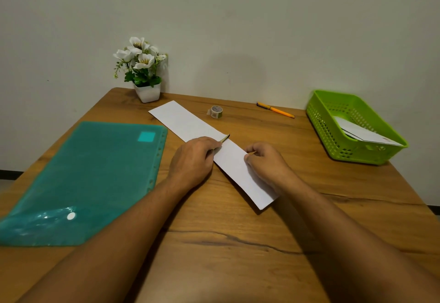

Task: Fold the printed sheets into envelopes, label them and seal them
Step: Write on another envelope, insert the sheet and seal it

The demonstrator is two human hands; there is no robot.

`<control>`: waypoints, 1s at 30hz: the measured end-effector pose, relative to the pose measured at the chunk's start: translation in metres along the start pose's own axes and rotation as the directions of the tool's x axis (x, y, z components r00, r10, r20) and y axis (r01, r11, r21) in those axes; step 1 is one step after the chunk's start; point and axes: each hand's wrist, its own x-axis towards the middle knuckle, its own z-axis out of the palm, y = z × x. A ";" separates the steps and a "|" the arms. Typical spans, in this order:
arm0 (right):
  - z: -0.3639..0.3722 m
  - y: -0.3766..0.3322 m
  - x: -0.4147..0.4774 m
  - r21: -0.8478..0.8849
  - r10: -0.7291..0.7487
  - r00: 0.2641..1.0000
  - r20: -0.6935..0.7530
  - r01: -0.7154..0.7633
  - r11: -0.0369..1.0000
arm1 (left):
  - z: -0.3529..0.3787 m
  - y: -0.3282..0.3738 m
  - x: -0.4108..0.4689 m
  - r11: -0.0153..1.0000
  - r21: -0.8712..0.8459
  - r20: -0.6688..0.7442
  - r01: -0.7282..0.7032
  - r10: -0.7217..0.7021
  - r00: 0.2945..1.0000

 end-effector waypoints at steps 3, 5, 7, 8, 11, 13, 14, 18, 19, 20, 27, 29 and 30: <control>0.003 -0.004 0.006 -0.004 0.020 0.999 0.028 -0.020 1.000 | 0.000 0.000 -0.001 1.000 0.003 0.008 -0.020 0.020 1.000; 0.005 -0.009 0.011 -0.028 0.026 0.999 0.035 -0.025 0.999 | -0.002 0.001 -0.002 0.999 0.000 0.015 -0.033 0.033 0.999; 0.008 -0.016 0.017 -0.027 0.016 0.999 0.046 -0.014 1.000 | -0.003 0.002 -0.002 0.999 -0.005 0.023 -0.052 0.052 0.998; 0.009 -0.019 0.021 -0.019 0.010 0.999 0.051 -0.009 1.000 | -0.004 0.003 -0.003 0.998 -0.004 0.026 -0.062 0.062 0.998; 0.011 -0.027 0.030 -0.018 0.003 0.998 0.065 -0.001 1.000 | -0.006 0.004 -0.003 0.997 0.006 0.032 -0.082 0.082 0.996; 0.009 -0.028 0.035 -0.014 0.007 0.996 0.089 -0.006 1.000 | -0.005 0.003 -0.004 0.997 0.009 0.034 -0.082 0.082 0.996; 0.006 -0.027 0.036 -0.011 0.016 0.993 0.114 -0.015 1.000 | -0.005 0.003 -0.004 0.997 0.016 0.033 -0.081 0.080 0.996; -0.015 -0.012 0.032 -0.037 0.129 0.959 0.253 -0.124 0.992 | -0.001 -0.001 -0.003 0.997 0.040 0.016 -0.066 0.065 0.998; -0.021 -0.005 0.029 -0.030 0.158 0.944 0.288 -0.157 0.987 | 0.000 -0.001 -0.002 0.997 0.042 0.015 -0.065 0.064 0.998; -0.027 0.001 0.026 -0.005 0.175 0.929 0.326 -0.183 0.983 | 0.001 -0.002 -0.002 0.997 0.043 0.016 -0.066 0.065 0.998; -0.035 0.013 0.020 0.103 0.148 0.924 0.353 -0.196 0.975 | 0.001 0.000 -0.001 0.995 0.036 0.030 -0.088 0.087 0.996; -0.024 0.004 0.023 0.110 0.135 0.940 0.312 -0.177 0.978 | 0.000 0.001 -0.003 0.994 0.035 0.043 -0.107 0.105 0.994; -0.018 -0.002 0.024 0.123 0.124 0.948 0.292 -0.166 0.978 | -0.001 0.001 -0.003 0.993 0.033 0.050 -0.117 0.115 0.992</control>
